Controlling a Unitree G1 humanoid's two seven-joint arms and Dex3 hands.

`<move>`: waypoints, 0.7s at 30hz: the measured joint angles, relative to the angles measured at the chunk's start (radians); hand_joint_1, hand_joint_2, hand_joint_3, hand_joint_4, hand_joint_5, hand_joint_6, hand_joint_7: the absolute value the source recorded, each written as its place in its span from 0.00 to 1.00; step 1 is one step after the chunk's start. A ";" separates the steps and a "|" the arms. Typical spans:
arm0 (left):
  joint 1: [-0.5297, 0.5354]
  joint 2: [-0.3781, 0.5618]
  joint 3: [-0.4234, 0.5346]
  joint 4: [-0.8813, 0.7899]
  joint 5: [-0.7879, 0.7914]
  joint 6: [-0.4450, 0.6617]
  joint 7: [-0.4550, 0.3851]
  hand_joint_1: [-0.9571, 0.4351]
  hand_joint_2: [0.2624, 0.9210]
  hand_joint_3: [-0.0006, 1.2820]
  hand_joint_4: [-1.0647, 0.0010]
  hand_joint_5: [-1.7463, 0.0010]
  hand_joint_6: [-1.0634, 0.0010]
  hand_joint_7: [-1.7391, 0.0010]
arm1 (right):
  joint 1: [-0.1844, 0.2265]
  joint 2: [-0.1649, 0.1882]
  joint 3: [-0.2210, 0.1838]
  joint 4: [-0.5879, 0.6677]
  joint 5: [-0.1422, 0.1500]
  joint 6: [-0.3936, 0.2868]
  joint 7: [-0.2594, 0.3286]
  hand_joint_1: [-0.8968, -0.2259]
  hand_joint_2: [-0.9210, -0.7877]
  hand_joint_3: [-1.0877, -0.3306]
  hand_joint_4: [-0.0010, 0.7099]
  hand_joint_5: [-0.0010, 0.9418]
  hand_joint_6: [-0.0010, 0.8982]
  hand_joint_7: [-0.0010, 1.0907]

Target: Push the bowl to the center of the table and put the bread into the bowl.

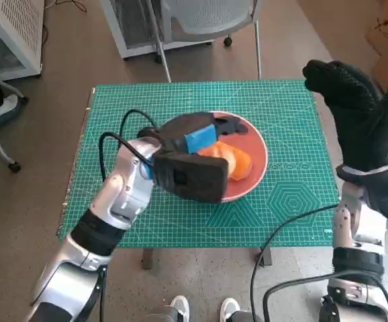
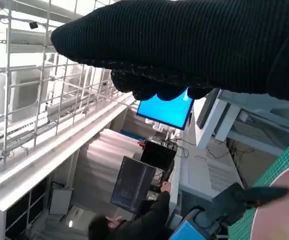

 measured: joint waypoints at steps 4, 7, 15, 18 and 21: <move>0.000 0.002 0.019 0.053 -0.004 -0.076 0.068 0.07 0.97 0.09 1.00 1.00 0.91 0.93 | 0.002 -0.002 -0.003 -0.017 0.000 0.008 -0.006 0.37 0.00 0.46 0.40 0.00 0.46 0.01; 0.000 0.005 0.030 0.090 -0.006 -0.130 0.112 0.04 0.99 0.21 1.00 1.00 0.91 0.93 | 0.002 -0.002 -0.003 -0.026 -0.002 0.012 -0.012 0.38 0.00 0.46 0.40 0.00 0.46 0.01; 0.006 0.008 0.129 0.143 -0.132 -0.257 0.154 0.06 1.00 0.29 1.00 1.00 0.90 0.93 | 0.002 -0.003 -0.004 -0.035 -0.003 0.018 -0.026 0.39 0.00 0.46 0.40 0.00 0.46 0.01; 0.009 0.008 0.179 0.149 -0.209 -0.287 0.142 0.07 1.00 0.29 1.00 1.00 0.90 0.94 | 0.002 -0.007 -0.005 -0.037 -0.003 0.018 -0.029 0.39 0.00 0.46 0.40 0.00 0.46 0.01; 0.009 0.001 0.242 0.174 -0.327 -0.327 0.098 0.09 1.00 0.29 1.00 1.00 0.91 0.94 | -0.001 -0.010 -0.005 -0.036 -0.003 0.019 -0.030 0.38 0.00 0.47 0.40 0.00 0.46 0.01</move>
